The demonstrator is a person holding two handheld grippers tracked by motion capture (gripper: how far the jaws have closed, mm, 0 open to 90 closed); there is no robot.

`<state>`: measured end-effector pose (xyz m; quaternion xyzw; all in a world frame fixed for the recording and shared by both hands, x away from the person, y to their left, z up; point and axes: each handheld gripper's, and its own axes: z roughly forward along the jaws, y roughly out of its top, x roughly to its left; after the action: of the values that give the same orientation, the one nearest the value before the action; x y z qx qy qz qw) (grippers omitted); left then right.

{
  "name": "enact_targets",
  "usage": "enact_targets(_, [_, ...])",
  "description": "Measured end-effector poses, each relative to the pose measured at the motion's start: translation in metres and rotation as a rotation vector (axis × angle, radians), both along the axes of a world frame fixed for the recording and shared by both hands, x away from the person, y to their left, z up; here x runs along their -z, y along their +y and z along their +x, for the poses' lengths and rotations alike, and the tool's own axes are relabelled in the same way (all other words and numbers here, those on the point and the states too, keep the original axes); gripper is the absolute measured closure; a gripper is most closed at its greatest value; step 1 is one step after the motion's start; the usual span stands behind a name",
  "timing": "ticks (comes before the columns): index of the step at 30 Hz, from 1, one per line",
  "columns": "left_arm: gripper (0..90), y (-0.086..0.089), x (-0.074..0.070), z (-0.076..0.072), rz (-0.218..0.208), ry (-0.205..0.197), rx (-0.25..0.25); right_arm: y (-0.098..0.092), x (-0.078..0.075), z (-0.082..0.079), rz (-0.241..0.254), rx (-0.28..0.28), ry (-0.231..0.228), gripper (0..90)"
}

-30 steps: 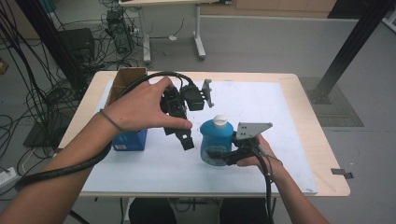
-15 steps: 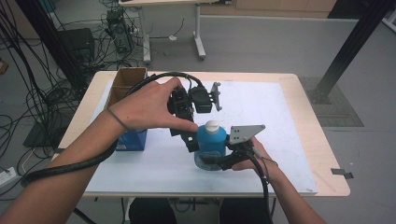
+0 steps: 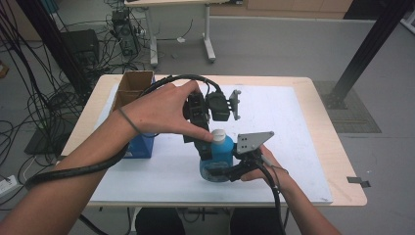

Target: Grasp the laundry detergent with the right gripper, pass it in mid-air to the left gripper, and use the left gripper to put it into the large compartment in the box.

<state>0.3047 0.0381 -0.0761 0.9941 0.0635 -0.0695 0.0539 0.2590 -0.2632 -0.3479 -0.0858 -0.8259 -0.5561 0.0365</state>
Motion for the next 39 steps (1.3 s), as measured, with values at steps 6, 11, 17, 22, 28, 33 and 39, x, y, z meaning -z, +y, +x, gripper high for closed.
enact_targets(6, [9.7, -0.013, -0.003, -0.001, 0.025, -0.012, 0.030, 0.003, -0.002, 0.001, -0.007, -0.015, -0.001, 43.3])
enact_targets(11, [9.8, -0.026, -0.004, -0.003, 0.050, -0.012, 0.064, 0.004, -0.001, 0.001, -0.006, -0.020, -0.002, 43.2])
enact_targets(17, [9.8, -0.033, -0.003, -0.004, 0.063, -0.015, 0.085, 0.004, -0.001, 0.002, -0.006, -0.030, -0.002, 43.2])
enact_targets(22, [9.7, -0.037, -0.004, -0.005, 0.067, -0.023, 0.090, 0.003, 0.001, 0.002, 0.003, -0.034, -0.002, 43.2])
enact_targets(28, [9.7, -0.042, -0.002, -0.004, 0.075, -0.019, 0.098, 0.005, 0.001, 0.002, 0.003, -0.041, 0.000, 43.2])
enact_targets(33, [9.6, -0.041, -0.002, -0.004, 0.074, -0.019, 0.098, 0.005, 0.001, 0.002, 0.003, -0.045, -0.005, 43.2])
enact_targets(39, [9.7, -0.041, -0.003, -0.004, 0.072, -0.016, 0.097, 0.005, 0.000, 0.001, 0.002, -0.040, -0.006, 43.2])
